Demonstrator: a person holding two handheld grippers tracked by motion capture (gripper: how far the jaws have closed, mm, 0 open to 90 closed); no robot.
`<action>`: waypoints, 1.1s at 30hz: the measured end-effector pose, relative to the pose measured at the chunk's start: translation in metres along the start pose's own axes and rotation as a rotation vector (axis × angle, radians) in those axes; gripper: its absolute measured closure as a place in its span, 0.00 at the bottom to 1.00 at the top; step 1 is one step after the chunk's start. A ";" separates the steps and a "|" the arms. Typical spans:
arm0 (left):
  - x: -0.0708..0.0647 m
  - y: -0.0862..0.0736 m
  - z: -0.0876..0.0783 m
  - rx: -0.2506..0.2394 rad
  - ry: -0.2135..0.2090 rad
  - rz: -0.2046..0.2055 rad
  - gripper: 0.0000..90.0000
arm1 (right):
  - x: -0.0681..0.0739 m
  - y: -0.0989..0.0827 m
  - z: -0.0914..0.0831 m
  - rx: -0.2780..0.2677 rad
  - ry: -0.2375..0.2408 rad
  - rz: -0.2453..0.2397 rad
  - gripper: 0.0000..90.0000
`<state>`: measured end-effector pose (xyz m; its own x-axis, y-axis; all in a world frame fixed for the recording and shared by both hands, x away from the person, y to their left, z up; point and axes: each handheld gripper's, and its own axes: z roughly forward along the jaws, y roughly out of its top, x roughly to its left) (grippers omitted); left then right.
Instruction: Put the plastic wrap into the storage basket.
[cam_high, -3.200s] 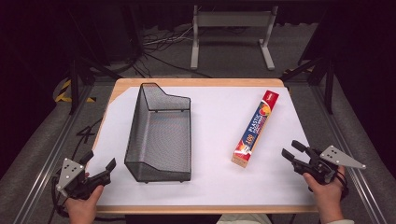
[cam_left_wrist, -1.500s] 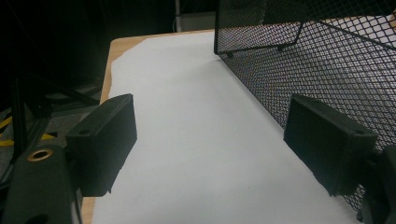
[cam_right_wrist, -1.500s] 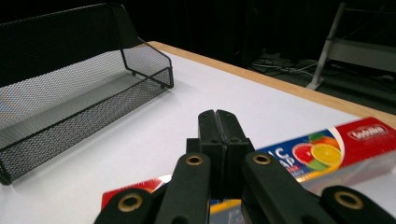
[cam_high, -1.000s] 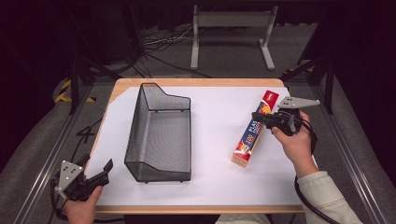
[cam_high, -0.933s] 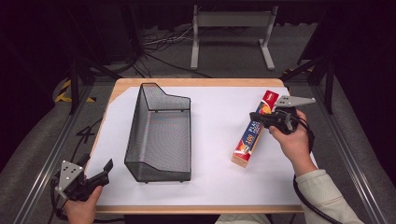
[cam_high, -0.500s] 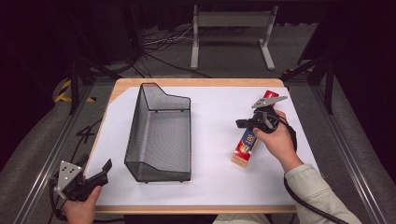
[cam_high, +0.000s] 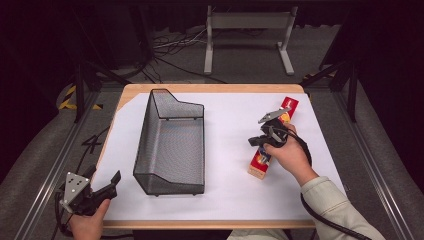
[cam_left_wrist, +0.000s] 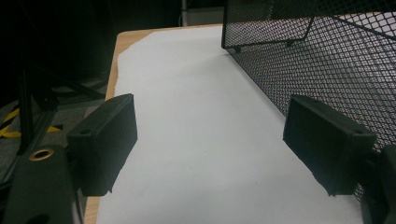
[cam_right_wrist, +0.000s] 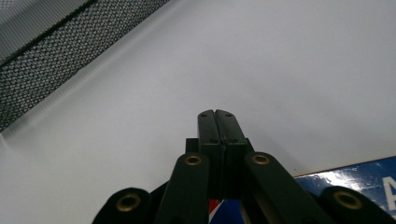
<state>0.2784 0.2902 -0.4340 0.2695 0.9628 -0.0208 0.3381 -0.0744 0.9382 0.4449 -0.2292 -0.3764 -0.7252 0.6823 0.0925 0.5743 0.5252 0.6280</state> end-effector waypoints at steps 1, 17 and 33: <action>0.000 0.000 0.000 0.001 0.001 0.001 0.20 | 0.000 -0.001 0.002 0.011 -0.005 0.003 1.00; -0.001 0.000 0.001 0.009 -0.003 0.013 0.20 | 0.005 0.000 0.018 0.162 -0.021 -0.016 1.00; -0.003 0.001 0.001 0.003 -0.008 0.026 0.20 | 0.007 -0.013 0.012 0.286 0.028 0.011 1.00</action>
<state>0.2788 0.2874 -0.4335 0.2857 0.9583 0.0002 0.3333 -0.0996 0.9375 0.4368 -0.2254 -0.3929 -0.7261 0.6767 0.1222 0.6634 0.6425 0.3837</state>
